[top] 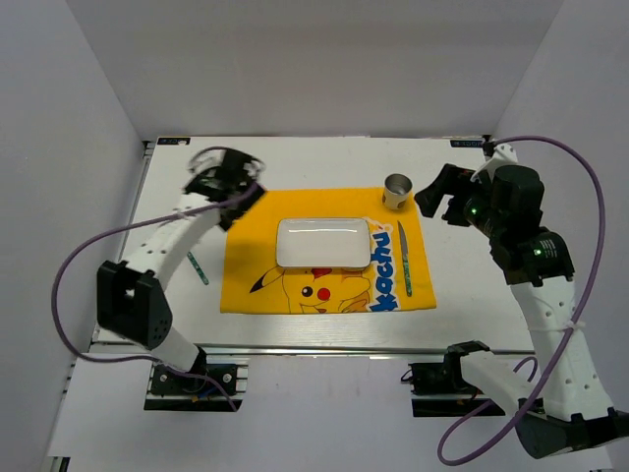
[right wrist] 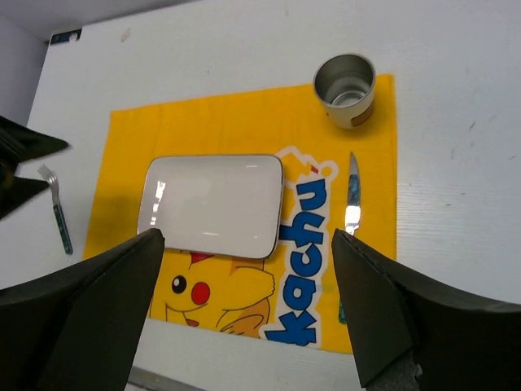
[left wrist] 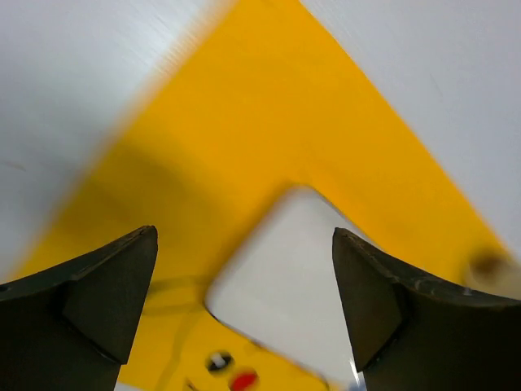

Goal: Set the dinner table for one person

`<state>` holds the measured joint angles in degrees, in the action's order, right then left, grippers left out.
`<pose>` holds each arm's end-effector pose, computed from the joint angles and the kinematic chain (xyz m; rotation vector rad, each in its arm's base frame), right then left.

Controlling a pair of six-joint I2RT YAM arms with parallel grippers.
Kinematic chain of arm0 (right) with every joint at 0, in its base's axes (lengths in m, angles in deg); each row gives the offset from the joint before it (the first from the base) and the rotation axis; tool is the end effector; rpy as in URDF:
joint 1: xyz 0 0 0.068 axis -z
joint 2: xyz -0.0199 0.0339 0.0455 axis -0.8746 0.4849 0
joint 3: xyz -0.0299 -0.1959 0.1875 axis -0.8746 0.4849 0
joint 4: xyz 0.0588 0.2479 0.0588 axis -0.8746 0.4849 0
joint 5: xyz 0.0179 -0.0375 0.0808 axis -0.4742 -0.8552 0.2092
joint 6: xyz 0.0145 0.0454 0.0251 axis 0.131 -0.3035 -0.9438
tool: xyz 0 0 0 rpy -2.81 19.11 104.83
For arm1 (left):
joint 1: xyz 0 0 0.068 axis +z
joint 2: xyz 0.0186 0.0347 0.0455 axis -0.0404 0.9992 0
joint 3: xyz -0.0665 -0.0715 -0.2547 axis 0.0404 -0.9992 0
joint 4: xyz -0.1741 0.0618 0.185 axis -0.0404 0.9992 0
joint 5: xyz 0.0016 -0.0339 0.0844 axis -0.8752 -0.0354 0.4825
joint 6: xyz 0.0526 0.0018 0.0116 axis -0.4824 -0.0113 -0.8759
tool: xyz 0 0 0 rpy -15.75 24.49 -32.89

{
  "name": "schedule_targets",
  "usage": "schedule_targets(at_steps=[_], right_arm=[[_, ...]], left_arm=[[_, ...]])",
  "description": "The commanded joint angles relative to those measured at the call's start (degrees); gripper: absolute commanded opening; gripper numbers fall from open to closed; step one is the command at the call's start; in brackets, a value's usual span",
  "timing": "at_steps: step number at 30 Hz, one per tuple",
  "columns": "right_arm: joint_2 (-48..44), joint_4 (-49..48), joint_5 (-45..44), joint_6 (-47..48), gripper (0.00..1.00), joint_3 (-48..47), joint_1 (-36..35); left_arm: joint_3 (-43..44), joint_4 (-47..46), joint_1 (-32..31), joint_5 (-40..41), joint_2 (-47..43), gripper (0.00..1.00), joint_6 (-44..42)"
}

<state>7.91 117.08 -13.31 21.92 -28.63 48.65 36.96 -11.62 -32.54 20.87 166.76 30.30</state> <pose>0.1700 0.0384 0.4320 0.1183 1.9112 0.4232 0.2996 -0.1602 0.3006 -0.8065 2.3545 -0.2197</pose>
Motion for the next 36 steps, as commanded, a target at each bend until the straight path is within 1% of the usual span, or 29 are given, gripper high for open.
schedule_targets(at_steps=[1, 3, 4, 7, 8, 13, 17, 19, 21, 23, 24, 26, 28, 29, 30, 31, 32, 33, 34, 36], right_arm=[[0.8, -4.33, 6.3, 1.09, 0.89, 1.62, 0.04], [0.8, -5.29, 8.05, 0.65, 0.89, 2.32, 0.12], [0.8, -5.56, 8.41, 0.39, 0.89, 2.93, 0.12], [0.62, -6.61, 9.64, 0.12, 0.89, 4.08, 0.03], [0.62, -6.79, 9.64, 0.03, 0.89, 4.34, -0.05], [0.62, -7.93, 10.79, -0.23, 0.89, 6.19, 0.12], [0.45, -8.72, 11.23, -0.58, 0.89, 7.07, 0.03], [0.45, -8.81, 11.58, -0.58, 0.89, 7.16, 0.21], [0.36, -9.08, 11.67, -0.84, 0.89, 7.16, 0.21], [0.18, -9.43, 12.02, -1.11, 0.89, 7.51, 0.21], [0.1, -9.6, 12.1, -1.28, 0.89, 7.51, 0.3], [0.01, -9.52, 12.37, -1.37, 0.89, 7.25, 0.12], [-0.26, -9.6, 12.46, -1.55, 0.89, 7.42, 0.12], [-0.34, -9.69, 12.37, -1.72, 0.89, 7.42, 0.12], [-0.52, -9.95, 12.37, -1.9, 0.89, 7.42, 0.21], [-0.78, -10.04, 12.54, -1.99, 0.89, 7.33, 0.21], [-0.87, -10.13, 12.63, -2.16, 0.89, 7.25, 0.12], [-1.13, -10.31, 12.72, -2.25, 0.89, 7.07, 0.12], [-1.4, -10.83, 12.81, -2.34, 0.89, 7.16, 0.3], [-1.75, -11.71, 12.98, -2.86, 0.89, 7.77, 0.12]], left_arm=[[-6.45, 4.4, 14.16, 1.31, -5.67, 0.98, -7.09], [-7.68, 4.94, 18.77, 0.87, -4.98, 0.98, -11.14], [-8.12, 4.76, 22.53, 0.0, -4.45, 0.98, -12.37], [-11.63, 2.92, 26.42, -0.8, -3.65, 0.98, -13.61], [-14.17, 1.87, 27.39, -0.98, -3.74, 0.98, -14.05], [-17.79, -0.77, 33.72, -3.7, -0.49, 0.98, -14.67], [-23.06, -6.56, 36.01, -5.72, -1.02, 0.93, -14.49], [-23.51, -7.28, 36.54, -5.9, 0.29, 0.89, -14.49], [-24.38, -9.3, 36.55, -6.34, 2.57, 0.88, -14.41], [-24.91, -10.87, 37.16, -6.95, 3.9, 0.83, -14.14], [-25.79, -11.58, 37.16, -7.22, 4.25, 0.8, -14.05], [-26.67, -13.25, 37.69, -7.48, 4.87, 0.61, -14.05], [-27.2, -13.69, 38.3, -7.75, 5.66, 0.54, -14.05], [-27.11, -14.04, 38.91, -7.92, 6.18, 0.45, -14.14], [-27.11, -13.96, 38.92, -8.18, 6.71, 0.41, -14.14], [-26.5, -13.26, 38.92, -8.71, 7.76, 0.33, -14.23], [-25.98, -12.65, 38.92, -8.71, 8.12, 0.0, -14.49], [-25.1, -11.34, 39.44, -8.45, 8.3, 0.0, -14.93], [-22.74, -8.54, 38.92, -6.54, 7.6, 0.0, -15.28], [-20.44, -6.41, 37.87, -4.42, 5.59, 0.0, -17.38]])
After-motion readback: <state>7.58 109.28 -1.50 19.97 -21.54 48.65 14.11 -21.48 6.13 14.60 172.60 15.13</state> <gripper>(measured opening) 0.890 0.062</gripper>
